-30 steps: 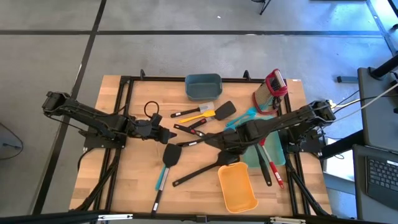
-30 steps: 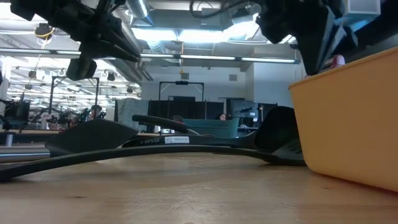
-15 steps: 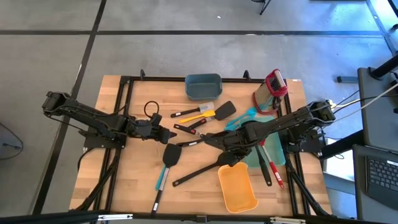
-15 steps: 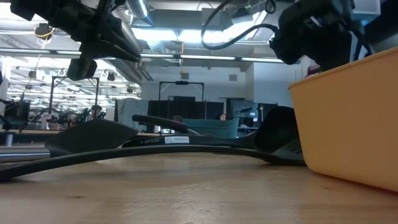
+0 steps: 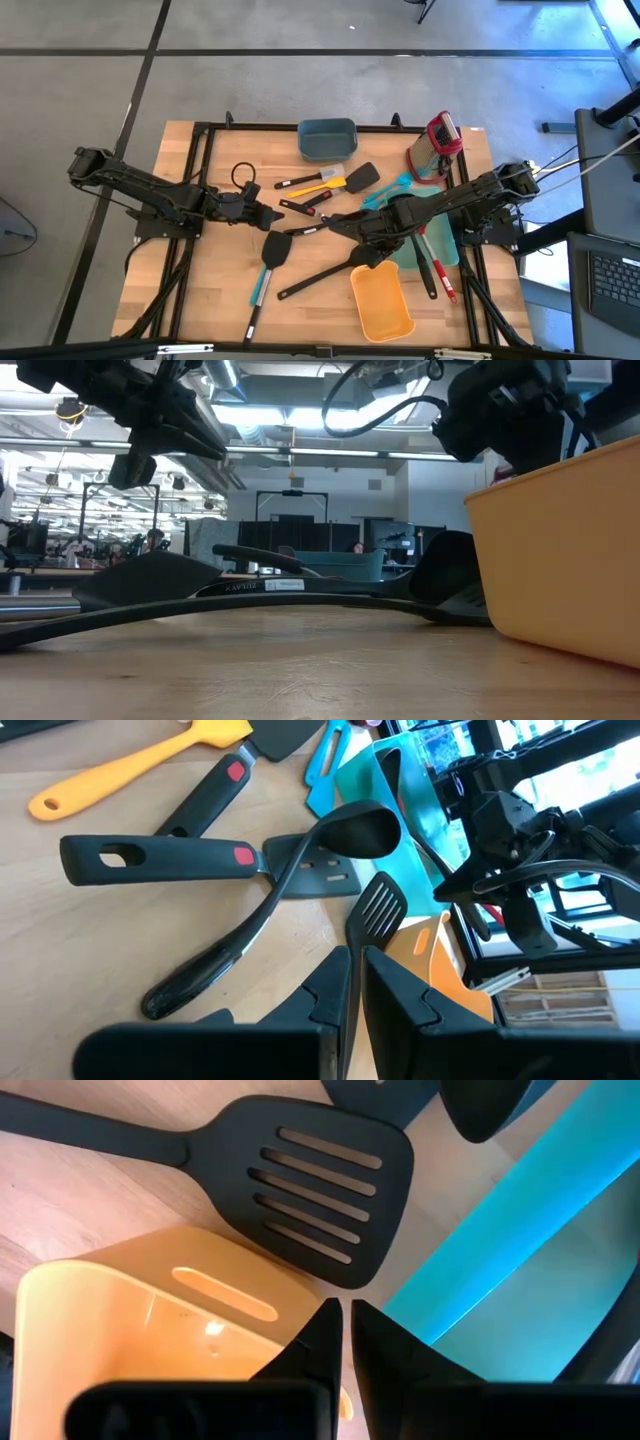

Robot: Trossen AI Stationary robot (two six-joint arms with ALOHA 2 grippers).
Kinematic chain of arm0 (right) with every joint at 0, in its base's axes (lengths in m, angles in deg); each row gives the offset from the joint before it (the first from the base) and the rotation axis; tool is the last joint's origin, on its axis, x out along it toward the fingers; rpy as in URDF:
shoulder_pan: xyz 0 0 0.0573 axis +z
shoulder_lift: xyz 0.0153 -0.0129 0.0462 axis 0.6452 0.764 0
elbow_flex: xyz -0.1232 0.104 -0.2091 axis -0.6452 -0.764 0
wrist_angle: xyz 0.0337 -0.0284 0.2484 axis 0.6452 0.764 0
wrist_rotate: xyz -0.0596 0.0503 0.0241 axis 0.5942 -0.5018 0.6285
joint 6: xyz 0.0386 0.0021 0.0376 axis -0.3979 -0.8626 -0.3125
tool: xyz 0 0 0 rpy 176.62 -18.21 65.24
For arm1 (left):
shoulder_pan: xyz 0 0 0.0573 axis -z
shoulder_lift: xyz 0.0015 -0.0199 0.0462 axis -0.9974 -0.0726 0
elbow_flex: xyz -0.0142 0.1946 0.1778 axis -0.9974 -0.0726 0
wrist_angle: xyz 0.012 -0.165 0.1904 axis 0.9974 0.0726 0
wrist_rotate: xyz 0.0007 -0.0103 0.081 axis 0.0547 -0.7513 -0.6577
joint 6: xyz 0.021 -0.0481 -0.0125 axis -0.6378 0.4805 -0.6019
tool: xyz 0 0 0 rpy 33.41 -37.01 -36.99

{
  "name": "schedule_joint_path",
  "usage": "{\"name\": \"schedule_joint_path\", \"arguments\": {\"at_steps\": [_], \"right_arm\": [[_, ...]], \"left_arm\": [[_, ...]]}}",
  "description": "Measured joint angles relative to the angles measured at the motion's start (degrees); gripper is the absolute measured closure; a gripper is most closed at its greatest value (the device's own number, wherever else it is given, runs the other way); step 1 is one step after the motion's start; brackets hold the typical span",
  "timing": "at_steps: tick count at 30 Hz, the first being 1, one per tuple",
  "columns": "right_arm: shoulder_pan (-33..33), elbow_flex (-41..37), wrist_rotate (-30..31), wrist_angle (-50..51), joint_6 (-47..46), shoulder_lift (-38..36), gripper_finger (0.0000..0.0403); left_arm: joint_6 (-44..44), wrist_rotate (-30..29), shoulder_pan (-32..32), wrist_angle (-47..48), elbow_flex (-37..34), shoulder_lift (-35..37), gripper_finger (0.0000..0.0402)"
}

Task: Pick & Place Kitchen Items
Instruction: Put the small orange spatula into the yellow bin

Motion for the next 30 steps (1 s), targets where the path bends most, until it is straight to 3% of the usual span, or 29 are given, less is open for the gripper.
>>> {"name": "schedule_joint_path", "arguments": {"at_steps": [14, 16, 21, 30], "right_arm": [[3.03, 0.00, -1.38, -0.37, -2.01, 0.00, 0.0375], [3.37, -0.02, -1.64, -0.87, -2.25, 0.00, 0.0375], [3.39, 0.00, -2.70, -2.81, -2.40, 0.00, 0.0375], [2.88, 0.00, -3.91, -9.06, -1.82, 0.00, 0.0375]], "left_arm": [[-0.10, -0.26, 0.00, 0.28, 0.02, 0.02, 0.0380], [3.20, -1.38, 0.07, 3.96, 0.15, 0.02, 0.0382], [21.31, -5.71, 2.88, 21.74, 0.06, -0.45, 0.0399], [26.43, 1.24, 3.28, 35.13, 0.04, -2.25, 0.0398]]}}
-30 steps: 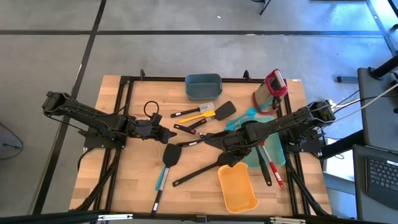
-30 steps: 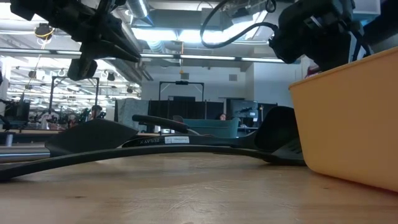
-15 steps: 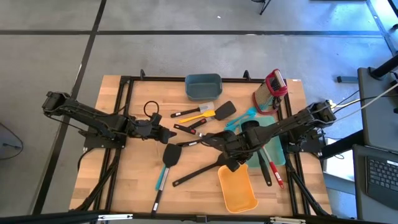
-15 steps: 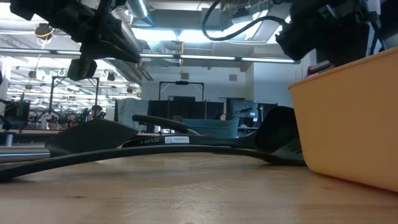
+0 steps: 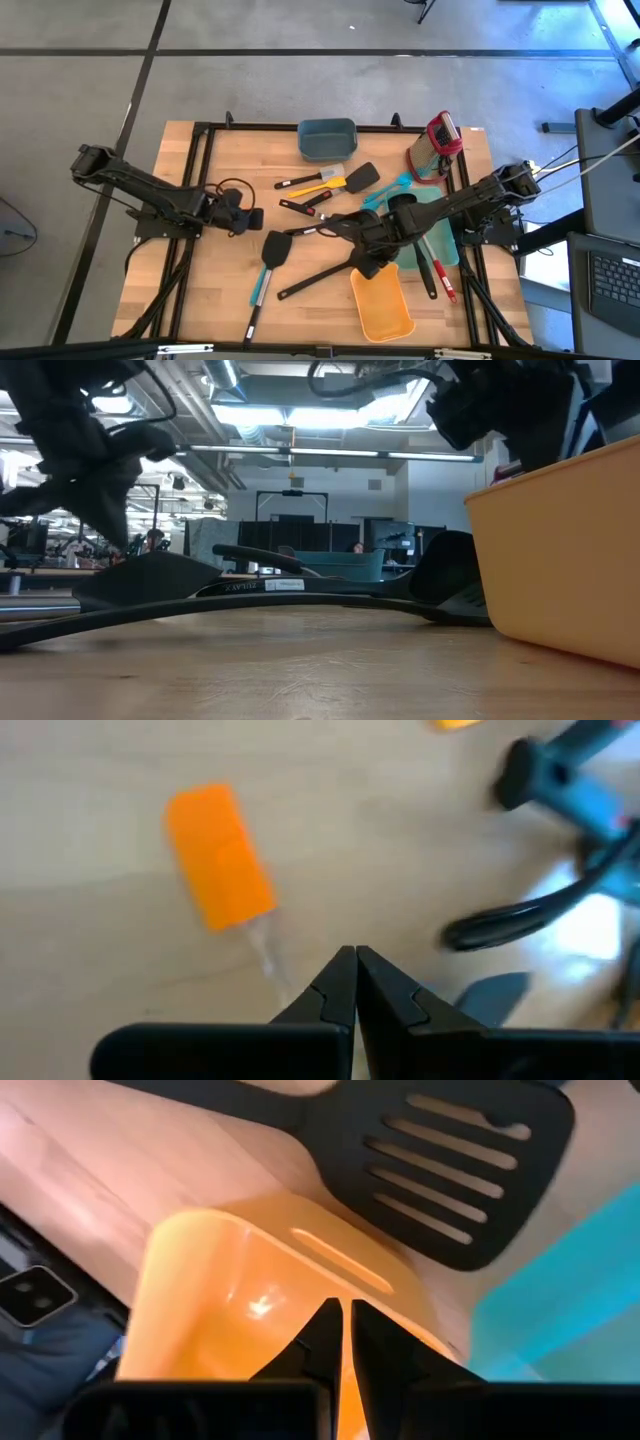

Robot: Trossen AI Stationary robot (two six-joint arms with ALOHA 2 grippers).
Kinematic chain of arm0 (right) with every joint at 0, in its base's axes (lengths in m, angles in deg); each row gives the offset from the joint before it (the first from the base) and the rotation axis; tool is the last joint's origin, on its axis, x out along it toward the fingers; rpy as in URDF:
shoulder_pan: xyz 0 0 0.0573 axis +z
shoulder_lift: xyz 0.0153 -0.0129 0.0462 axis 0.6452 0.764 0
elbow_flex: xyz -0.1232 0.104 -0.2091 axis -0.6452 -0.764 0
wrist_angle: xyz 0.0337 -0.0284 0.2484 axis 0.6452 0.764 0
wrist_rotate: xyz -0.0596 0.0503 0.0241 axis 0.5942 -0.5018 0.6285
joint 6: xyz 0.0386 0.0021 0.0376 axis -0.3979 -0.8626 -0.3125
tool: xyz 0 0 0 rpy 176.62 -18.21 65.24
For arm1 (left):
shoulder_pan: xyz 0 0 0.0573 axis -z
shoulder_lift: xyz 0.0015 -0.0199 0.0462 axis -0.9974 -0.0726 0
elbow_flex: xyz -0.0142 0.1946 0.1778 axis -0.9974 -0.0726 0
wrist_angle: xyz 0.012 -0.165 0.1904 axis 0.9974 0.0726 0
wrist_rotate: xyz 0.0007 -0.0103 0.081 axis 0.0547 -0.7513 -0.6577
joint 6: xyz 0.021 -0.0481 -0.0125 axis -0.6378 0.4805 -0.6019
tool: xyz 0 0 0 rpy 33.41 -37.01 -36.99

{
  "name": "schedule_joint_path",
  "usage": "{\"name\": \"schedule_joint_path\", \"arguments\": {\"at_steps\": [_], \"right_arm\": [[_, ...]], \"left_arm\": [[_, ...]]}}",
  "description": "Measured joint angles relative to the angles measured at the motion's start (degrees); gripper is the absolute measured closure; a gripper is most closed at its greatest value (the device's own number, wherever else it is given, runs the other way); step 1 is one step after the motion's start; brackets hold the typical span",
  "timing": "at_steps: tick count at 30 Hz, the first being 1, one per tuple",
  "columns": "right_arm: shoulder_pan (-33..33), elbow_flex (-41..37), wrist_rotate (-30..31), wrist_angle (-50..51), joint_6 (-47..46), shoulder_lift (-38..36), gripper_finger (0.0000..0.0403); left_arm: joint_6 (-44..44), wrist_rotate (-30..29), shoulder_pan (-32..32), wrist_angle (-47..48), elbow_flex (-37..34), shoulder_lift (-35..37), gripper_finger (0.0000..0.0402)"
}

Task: Pick & Place Kitchen Items
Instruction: Put the small orange spatula into the yellow bin

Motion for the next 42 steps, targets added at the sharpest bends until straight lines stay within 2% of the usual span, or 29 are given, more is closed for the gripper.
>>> {"name": "schedule_joint_path", "arguments": {"at_steps": [6, 9, 17, 22, 26, 32, 42], "right_arm": [[-1.28, 0.00, -0.02, -3.41, 1.16, 0.02, 0.0375], [-2.05, 0.00, -0.23, -4.52, 1.72, 0.02, 0.0375], [-2.66, 0.02, -0.50, -6.48, 3.10, 0.02, 0.0375], [-2.64, 0.02, -0.49, -6.52, 3.30, 0.02, 0.0375], [-2.64, 0.02, -0.48, -6.50, 3.73, 0.02, 0.0375], [-2.64, 0.06, -0.88, -6.37, 4.55, 0.02, 0.0375], [-3.04, 0.07, -1.05, -6.37, 5.94, 0.02, 0.0375]], "left_arm": [[-3.63, 5.03, -0.08, 1.92, 0.00, -2.28, 0.0365], [-4.32, 5.89, -1.10, 2.33, 0.00, -3.79, 0.0322], [-6.97, 7.96, -6.30, 2.16, 0.00, -7.36, 0.0177], [-11.92, 11.71, -10.36, -0.01, 0.00, -11.87, 0.0132], [-14.66, 14.00, -13.00, -1.89, 0.37, -16.15, 0.0126], [-15.86, 14.84, -14.97, 1.03, 2.62, -19.61, 0.0133], [-18.70, 14.39, -17.61, 0.92, 2.45, -19.67, 0.0192]]}}
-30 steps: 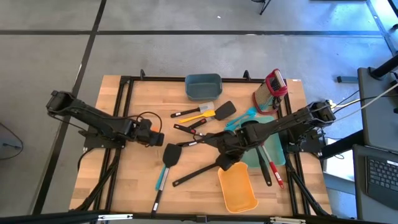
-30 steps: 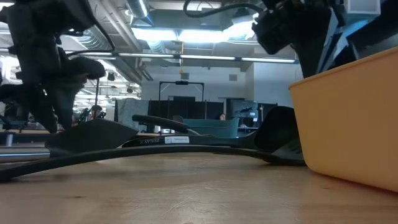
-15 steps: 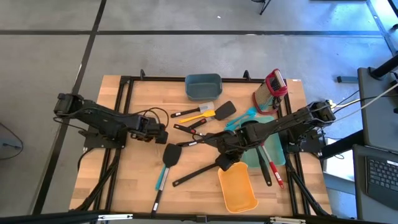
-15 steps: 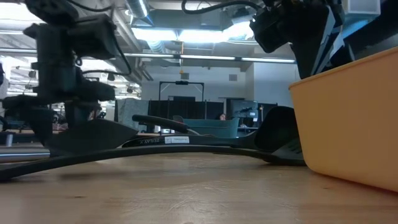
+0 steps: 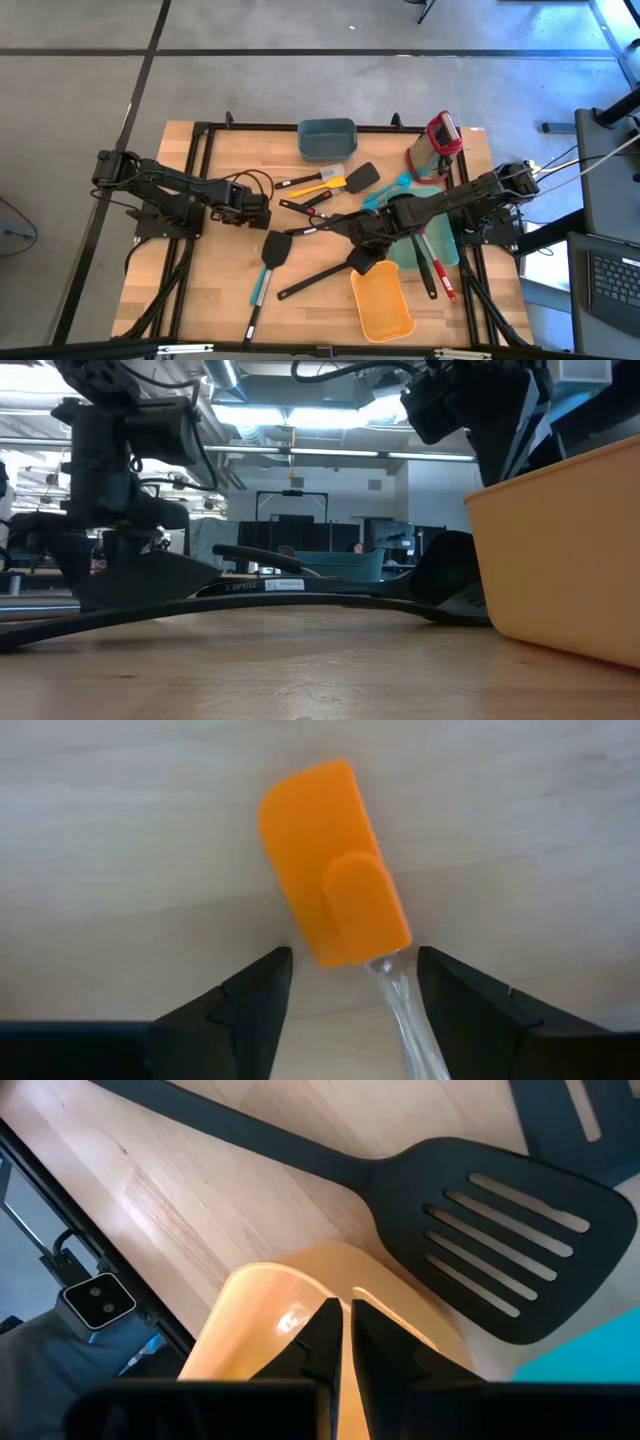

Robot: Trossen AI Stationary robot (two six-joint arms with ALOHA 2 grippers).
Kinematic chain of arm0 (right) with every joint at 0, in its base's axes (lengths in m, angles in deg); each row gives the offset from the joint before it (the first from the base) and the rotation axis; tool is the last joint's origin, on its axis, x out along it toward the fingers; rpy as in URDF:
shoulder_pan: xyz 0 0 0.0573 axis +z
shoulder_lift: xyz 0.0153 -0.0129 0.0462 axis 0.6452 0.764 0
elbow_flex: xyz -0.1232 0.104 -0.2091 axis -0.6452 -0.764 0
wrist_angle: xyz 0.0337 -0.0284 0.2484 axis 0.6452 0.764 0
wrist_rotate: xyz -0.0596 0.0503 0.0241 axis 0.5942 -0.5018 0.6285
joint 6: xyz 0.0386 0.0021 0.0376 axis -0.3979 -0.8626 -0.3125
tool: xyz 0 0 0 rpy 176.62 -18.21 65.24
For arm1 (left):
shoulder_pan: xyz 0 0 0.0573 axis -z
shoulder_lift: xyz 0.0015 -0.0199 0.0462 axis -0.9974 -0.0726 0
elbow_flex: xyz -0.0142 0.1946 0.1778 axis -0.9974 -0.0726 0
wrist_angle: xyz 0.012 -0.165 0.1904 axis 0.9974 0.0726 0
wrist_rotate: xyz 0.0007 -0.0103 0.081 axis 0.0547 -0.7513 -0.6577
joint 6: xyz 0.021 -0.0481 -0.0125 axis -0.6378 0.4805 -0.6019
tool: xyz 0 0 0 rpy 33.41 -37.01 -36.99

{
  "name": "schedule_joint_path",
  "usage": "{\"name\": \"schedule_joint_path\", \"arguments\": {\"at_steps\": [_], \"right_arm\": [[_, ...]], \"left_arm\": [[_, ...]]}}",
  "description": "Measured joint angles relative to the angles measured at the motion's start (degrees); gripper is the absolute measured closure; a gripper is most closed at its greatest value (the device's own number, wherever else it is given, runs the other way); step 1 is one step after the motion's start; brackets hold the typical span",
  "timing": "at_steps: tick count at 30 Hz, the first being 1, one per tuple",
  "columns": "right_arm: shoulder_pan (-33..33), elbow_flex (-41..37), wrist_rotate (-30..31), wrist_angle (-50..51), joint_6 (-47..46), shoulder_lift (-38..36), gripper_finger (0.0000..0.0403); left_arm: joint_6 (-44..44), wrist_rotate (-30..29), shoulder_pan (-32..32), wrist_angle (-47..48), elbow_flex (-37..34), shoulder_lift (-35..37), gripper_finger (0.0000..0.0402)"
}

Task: Pick & Place Kitchen Items
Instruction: Put the small orange spatula into the yellow bin

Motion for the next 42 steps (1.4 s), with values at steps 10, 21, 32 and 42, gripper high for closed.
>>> {"name": "schedule_joint_path", "arguments": {"at_steps": [10, 21, 32, 42], "right_arm": [[-1.12, 0.00, 0.16, 0.00, 1.23, 0.00, 0.0375], [-1.12, 0.00, 0.15, -0.02, 1.19, 0.00, 0.0375], [-1.12, 0.00, 0.15, -0.04, 1.02, 0.00, 0.0375], [-1.12, 0.00, -0.05, -1.48, 1.02, 0.00, 0.0375]], "left_arm": [[-0.83, -3.27, -0.31, -0.86, -0.11, -0.07, 0.0227], [-1.87, -6.50, -0.42, -2.60, -0.22, -0.22, 0.0241], [-2.52, -8.10, -0.53, -4.02, -0.38, 0.25, 0.0315], [-3.36, -7.27, -0.57, -3.97, -0.44, 0.85, 0.0383]]}}
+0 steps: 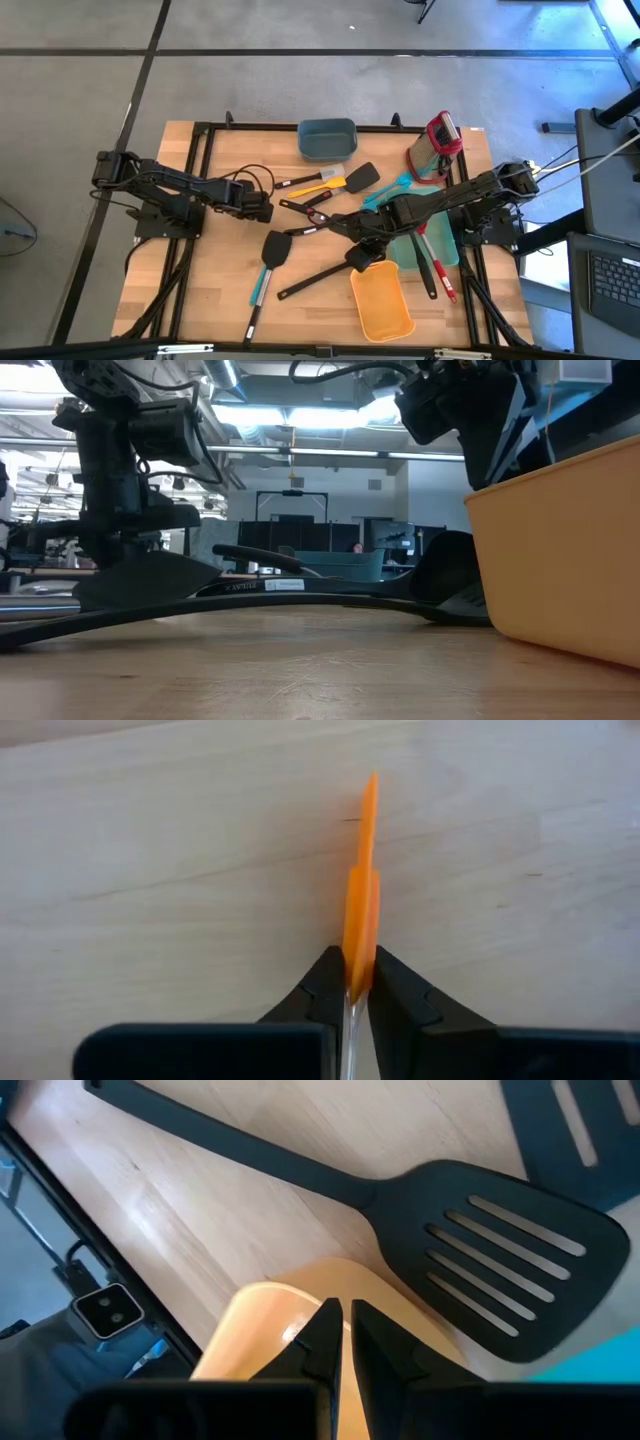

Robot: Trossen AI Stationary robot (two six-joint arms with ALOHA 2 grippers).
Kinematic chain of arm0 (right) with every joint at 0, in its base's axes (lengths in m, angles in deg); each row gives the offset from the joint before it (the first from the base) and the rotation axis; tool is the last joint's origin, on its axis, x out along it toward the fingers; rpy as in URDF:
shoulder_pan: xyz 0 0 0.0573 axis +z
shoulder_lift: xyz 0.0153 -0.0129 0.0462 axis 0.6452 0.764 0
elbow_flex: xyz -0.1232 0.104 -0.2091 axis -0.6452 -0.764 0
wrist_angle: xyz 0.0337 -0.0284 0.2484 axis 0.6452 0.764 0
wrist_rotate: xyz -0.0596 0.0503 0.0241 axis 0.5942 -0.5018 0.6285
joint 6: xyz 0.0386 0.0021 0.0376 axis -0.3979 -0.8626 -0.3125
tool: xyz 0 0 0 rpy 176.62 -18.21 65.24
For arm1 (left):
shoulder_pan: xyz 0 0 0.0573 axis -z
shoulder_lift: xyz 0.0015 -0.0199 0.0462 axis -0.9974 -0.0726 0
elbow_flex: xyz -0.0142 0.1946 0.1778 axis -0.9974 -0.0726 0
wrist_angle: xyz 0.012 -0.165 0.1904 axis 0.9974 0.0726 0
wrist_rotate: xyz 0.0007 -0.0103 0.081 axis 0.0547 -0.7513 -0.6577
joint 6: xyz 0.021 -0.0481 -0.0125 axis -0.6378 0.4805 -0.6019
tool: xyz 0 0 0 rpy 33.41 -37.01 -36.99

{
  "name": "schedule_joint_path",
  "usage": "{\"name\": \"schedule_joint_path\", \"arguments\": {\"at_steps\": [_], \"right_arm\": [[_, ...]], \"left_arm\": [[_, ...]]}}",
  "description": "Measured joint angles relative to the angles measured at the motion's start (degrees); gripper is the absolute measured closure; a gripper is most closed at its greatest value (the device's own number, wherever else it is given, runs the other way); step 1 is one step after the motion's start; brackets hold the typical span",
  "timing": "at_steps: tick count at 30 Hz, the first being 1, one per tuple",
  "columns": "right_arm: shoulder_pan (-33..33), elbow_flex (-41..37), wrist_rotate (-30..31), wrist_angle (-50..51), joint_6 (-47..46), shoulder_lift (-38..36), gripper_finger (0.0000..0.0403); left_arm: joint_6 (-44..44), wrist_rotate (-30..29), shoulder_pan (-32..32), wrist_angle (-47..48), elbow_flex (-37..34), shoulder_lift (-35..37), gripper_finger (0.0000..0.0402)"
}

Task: Pick & Place Kitchen Items
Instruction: Put the small orange spatula into the yellow bin

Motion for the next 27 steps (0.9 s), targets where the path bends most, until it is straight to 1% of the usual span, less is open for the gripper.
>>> {"name": "schedule_joint_path", "arguments": {"at_steps": [6, 10, 14, 18, 22, 24, 27], "right_arm": [[-0.08, 0.00, -0.22, -1.47, 0.28, 0.00, 0.0375], [-0.54, 0.00, -0.22, -1.48, 0.52, 0.00, 0.0375], [-0.79, 0.00, -0.22, -2.10, 0.85, 0.00, 0.0375], [-0.79, 0.00, -0.47, -4.86, 1.70, 0.00, 0.0375], [-0.98, 0.01, -5.00, -12.93, 6.15, 0.00, 0.0375], [-1.20, 0.02, -5.74, -17.47, 6.47, 0.00, 0.0375], [-2.05, 0.02, -5.12, -25.84, 6.24, -0.15, 0.0375]], "left_arm": [[-0.03, 0.84, 0.01, -1.89, -0.10, 1.75, 0.0383], [-0.42, 1.34, 0.07, -1.93, -0.02, 4.29, 0.0383], [-0.40, 1.15, 0.07, -2.47, 0.02, 8.73, 0.0383], [0.01, -0.73, 0.07, -4.05, 0.02, 14.30, 0.0383], [-1.32, -2.20, 0.13, -9.73, 0.08, 19.86, 0.0383], [-2.71, -2.43, 0.13, -12.97, 0.09, 22.34, 0.0383], [-5.09, -2.37, 0.16, -18.51, 0.11, 25.22, 0.0383]]}}
